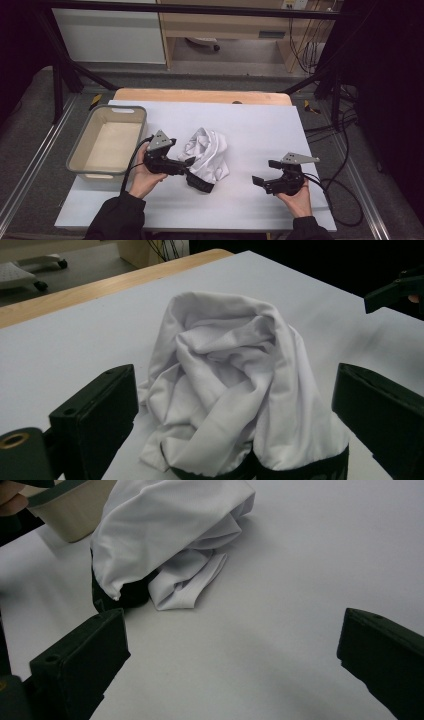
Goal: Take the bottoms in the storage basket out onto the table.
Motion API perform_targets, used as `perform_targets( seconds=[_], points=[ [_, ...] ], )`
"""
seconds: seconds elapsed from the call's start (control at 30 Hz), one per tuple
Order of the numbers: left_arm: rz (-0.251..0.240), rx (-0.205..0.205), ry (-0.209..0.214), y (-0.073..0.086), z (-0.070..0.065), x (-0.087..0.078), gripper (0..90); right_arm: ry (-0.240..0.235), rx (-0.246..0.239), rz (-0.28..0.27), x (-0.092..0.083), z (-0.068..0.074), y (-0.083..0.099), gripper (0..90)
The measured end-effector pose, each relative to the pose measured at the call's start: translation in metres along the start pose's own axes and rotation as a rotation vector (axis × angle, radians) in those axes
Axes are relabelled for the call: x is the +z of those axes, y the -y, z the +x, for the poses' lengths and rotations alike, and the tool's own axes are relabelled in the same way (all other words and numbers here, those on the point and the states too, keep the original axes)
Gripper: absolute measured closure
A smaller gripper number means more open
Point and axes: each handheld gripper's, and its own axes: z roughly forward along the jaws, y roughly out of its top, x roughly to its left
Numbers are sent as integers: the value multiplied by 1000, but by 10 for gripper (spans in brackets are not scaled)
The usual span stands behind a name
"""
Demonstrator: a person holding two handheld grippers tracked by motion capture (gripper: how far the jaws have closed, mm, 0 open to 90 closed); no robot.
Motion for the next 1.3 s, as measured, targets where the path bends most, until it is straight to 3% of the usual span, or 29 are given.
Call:
perform_targets(
  seconds=[0.77,1.3],
  points=[
    [-23,22,-98,22,27,-53,37,1,-2,-1,1,0,0,7],
    [-32,-9,-161,45,49,-86,35,2,-4,8,1,0,1,7]
  ],
)
